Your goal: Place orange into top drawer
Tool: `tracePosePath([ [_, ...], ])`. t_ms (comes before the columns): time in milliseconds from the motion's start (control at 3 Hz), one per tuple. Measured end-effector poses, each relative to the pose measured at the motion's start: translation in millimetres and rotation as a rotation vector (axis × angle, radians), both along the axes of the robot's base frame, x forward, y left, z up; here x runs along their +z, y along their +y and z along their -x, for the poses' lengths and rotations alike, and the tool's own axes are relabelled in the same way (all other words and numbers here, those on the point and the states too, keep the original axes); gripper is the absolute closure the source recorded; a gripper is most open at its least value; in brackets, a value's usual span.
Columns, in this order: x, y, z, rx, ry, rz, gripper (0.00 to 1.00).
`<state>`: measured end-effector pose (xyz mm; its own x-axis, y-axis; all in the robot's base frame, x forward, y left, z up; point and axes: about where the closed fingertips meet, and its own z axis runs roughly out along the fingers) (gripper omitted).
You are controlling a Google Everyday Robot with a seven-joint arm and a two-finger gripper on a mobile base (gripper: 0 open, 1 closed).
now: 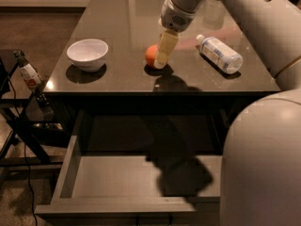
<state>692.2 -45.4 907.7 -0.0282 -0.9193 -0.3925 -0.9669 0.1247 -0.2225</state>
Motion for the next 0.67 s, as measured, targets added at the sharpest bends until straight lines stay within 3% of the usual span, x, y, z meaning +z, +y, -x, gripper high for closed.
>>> tracePosePath([
  [667,-19.5,-0.9,-14.2,-0.021,0.055,-0.001,0.00],
])
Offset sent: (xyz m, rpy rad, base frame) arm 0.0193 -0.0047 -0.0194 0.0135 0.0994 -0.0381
